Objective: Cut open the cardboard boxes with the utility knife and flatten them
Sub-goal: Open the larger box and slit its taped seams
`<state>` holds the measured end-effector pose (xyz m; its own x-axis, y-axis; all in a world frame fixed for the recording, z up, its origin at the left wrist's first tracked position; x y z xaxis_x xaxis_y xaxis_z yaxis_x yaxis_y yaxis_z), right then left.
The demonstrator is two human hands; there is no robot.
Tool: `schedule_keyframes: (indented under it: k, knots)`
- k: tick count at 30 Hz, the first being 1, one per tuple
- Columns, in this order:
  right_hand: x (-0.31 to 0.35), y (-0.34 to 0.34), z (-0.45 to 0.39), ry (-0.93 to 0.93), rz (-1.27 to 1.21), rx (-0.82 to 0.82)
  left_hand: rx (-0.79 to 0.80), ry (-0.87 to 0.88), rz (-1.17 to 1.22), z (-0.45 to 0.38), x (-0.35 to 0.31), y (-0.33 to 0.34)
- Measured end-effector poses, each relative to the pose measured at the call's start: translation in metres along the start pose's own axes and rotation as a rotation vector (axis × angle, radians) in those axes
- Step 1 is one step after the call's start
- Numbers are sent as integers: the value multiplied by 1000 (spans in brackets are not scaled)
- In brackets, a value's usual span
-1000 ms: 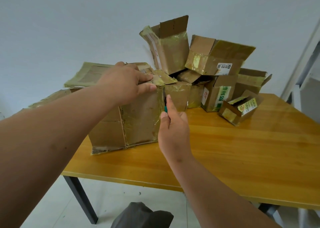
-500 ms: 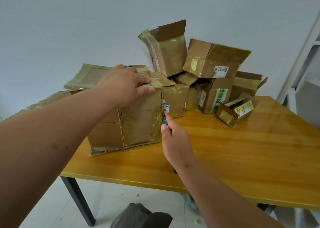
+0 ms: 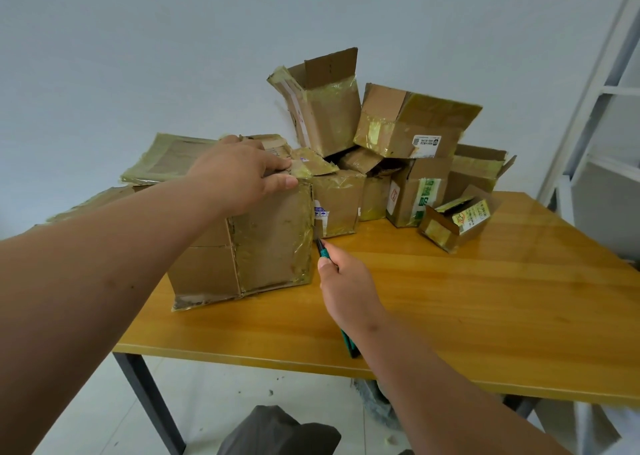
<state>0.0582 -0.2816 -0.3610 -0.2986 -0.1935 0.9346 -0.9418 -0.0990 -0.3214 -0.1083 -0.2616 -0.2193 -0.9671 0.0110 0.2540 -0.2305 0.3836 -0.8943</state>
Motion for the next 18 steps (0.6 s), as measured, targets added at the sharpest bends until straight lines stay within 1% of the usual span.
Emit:
schedule_keyframes:
  k: [4,6,8,9,11,15,18]
  knots:
    - [-3,-1,1,62,33,12,-6,-4,7,0,-1,0]
    - [-10,2,0,189,87,50,-5,-3,26,0,1,1]
    - [-16,1,-2,382,54,44,-11,-7,44,1,3,1]
    - [-17,0,-4,428,27,32,-18,-12,48,1,5,2]
    - [-16,-1,-5,393,42,22,-22,-10,41,0,6,4]
    - [-16,-1,1,112,85,-14,-31,-11,64,-4,7,6]
    - [-8,-4,0,-25,70,-20,-19,-12,105,-7,12,6]
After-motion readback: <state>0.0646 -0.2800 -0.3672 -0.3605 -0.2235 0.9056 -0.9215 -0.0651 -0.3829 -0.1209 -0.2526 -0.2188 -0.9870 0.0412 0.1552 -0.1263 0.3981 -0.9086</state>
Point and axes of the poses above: each hand's wrist, its own z-axis away from the middle knuckle, its own y-axis out of the palm, x = y × z, the point moved 1 cm from there along -z, towards the middle knuckle, and after that the axes turned 10 degrees about -z, right-handed, at the moved point
